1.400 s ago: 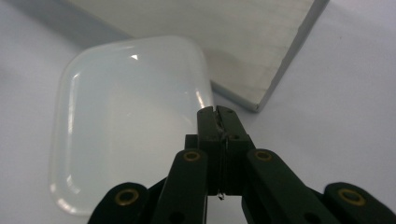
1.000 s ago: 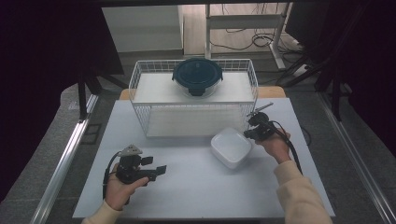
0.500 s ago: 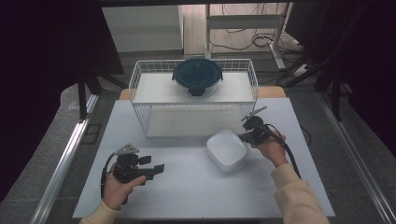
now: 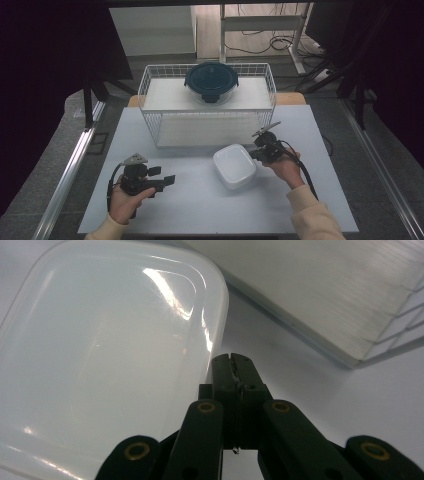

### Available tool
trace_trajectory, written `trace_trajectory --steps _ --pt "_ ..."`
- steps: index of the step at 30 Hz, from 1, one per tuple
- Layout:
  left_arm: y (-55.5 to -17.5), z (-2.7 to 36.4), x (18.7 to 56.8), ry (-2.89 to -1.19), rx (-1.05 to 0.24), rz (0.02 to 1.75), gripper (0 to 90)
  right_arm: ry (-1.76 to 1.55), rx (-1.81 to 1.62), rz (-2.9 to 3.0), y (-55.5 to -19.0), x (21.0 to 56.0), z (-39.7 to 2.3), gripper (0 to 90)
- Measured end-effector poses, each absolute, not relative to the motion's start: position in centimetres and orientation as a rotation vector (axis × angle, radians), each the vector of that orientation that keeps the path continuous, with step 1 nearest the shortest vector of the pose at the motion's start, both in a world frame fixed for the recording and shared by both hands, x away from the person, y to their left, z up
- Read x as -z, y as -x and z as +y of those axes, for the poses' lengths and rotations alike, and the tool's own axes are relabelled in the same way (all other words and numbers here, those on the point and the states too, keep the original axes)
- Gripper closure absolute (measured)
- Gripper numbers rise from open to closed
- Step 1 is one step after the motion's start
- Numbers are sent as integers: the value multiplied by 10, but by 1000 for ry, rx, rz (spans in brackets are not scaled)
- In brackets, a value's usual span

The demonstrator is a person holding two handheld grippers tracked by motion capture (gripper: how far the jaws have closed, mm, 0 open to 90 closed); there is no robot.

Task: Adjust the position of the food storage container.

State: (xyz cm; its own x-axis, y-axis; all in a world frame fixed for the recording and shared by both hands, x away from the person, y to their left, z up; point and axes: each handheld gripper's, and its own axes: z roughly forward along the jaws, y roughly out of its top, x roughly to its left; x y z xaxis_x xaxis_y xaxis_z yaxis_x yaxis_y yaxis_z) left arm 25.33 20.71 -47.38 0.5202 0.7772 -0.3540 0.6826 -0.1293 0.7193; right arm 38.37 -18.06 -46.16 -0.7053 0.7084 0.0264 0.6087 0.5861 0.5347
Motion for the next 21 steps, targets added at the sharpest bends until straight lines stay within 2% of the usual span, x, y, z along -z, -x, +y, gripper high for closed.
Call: trace_trajectory --steps 21 --pt "-254 205 474 -1860 -138 1219 279 -1027 -828 2712 -337 473 -148 890"
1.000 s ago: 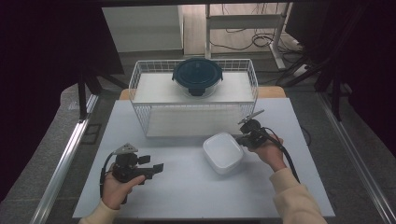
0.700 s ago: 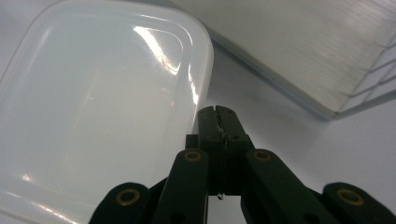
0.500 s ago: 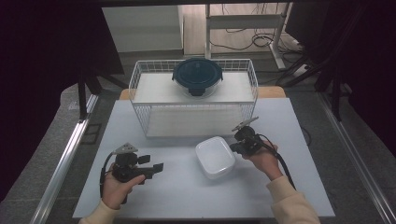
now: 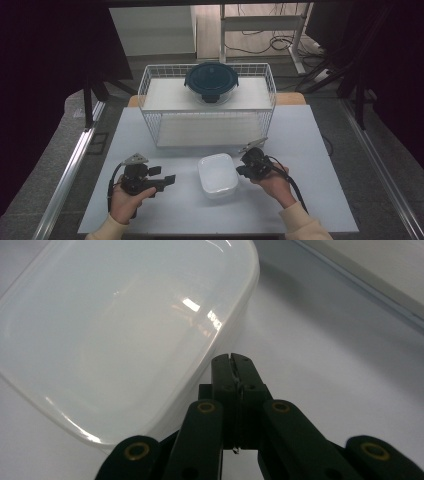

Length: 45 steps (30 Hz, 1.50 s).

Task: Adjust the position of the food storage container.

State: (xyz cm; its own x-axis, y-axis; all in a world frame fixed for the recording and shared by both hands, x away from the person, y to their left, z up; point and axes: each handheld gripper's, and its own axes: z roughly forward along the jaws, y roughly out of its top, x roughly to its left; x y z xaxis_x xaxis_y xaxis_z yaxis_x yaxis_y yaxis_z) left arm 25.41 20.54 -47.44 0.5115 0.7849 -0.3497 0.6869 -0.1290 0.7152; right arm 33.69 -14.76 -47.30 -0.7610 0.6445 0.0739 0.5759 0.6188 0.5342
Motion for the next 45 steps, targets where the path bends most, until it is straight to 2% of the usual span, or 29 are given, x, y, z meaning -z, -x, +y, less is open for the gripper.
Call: trace_trajectory --steps 12,25,27,30,33,36,45 --pt "-254 205 476 -1866 -137 1225 279 -960 -853 2778 -323 479 -132 890" --pt "-253 202 476 -1858 -133 1213 277 -1052 -1018 2659 -318 465 -166 880" --pt "-252 203 475 -1850 -130 1212 276 -1095 -1068 2626 -314 464 -175 772" --pt "-253 206 474 -1826 -116 1217 273 -1154 -1158 2556 -308 461 -186 527" --pt "-253 209 474 -1807 -102 1217 273 -1214 -1223 2484 -302 460 -194 375" --pt "-253 209 473 -1802 -103 1220 271 -1269 -1261 2463 -298 462 -200 310" --pt "-253 207 473 -1814 -112 1228 269 -1374 -1347 2457 -301 466 -210 243"
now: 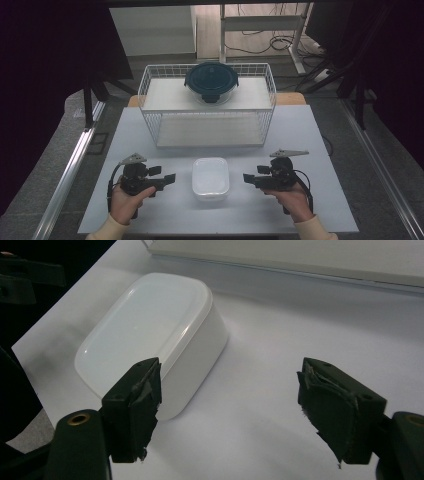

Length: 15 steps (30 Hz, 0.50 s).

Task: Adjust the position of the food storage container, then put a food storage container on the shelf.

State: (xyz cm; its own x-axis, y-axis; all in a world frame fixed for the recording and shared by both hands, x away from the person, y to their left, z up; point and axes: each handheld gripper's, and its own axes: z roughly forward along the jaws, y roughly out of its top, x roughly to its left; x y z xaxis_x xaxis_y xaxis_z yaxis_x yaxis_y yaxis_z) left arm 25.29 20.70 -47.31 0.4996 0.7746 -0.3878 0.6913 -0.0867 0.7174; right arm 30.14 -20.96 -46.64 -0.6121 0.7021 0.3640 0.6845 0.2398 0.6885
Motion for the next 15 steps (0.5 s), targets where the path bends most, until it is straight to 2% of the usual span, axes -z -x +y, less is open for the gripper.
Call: trace_trajectory --steps 15 --pt "-256 204 470 -1811 -110 1225 266 -1393 -1385 2460 -302 464 -205 233"
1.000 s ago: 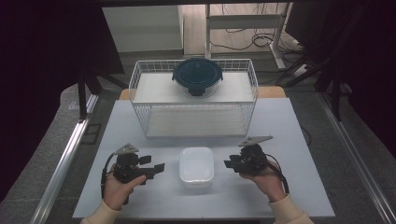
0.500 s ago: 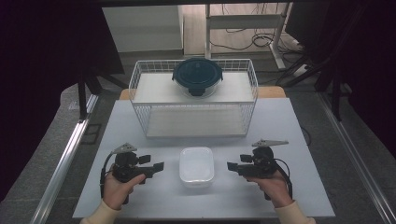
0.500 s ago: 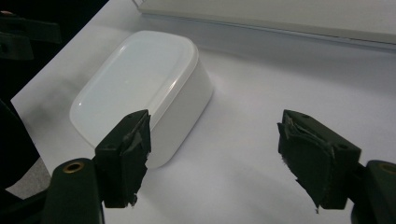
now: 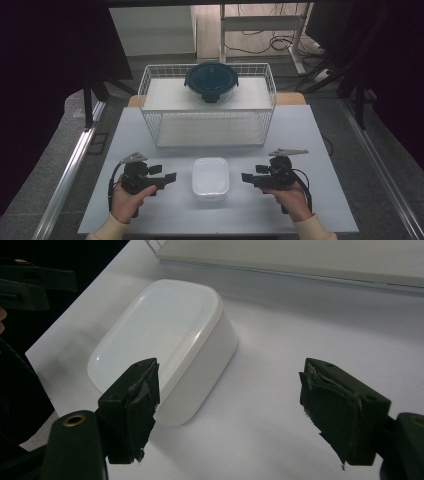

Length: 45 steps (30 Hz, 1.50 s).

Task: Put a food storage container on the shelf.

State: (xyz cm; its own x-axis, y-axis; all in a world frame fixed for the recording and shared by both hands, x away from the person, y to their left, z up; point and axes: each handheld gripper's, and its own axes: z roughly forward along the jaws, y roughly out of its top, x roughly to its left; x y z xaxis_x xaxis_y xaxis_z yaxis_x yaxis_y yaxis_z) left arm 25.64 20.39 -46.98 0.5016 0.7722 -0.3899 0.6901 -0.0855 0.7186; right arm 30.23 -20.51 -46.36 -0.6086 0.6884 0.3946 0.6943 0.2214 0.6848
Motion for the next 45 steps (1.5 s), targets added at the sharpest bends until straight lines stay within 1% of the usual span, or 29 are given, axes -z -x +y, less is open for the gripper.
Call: trace_trajectory --steps 4,11,17,21,23,32,36,45 --pt "-260 200 467 -1807 -97 1229 267 1377 1381 -2441 -304 460 -202 240" --pt "-266 190 462 -1811 -64 1230 270 1380 1407 -2403 -317 454 -191 285" --pt "-282 186 460 -1760 43 1260 275 1372 1388 -2381 -326 452 -178 309" --pt "-286 182 461 -1748 68 1264 276 1364 1389 -2364 -328 451 -172 315" --pt "-286 179 464 -1772 65 1270 276 1354 1393 -2351 -327 454 -170 320" --pt "-289 176 480 -1766 128 1304 276 1331 1315 -2362 -325 469 -163 333" --pt "-293 176 487 -1742 205 1312 282 1318 1288 -2350 -326 475 -158 352" --pt "-296 172 497 -1737 234 1347 286 1307 1255 -2332 -328 485 -153 384"
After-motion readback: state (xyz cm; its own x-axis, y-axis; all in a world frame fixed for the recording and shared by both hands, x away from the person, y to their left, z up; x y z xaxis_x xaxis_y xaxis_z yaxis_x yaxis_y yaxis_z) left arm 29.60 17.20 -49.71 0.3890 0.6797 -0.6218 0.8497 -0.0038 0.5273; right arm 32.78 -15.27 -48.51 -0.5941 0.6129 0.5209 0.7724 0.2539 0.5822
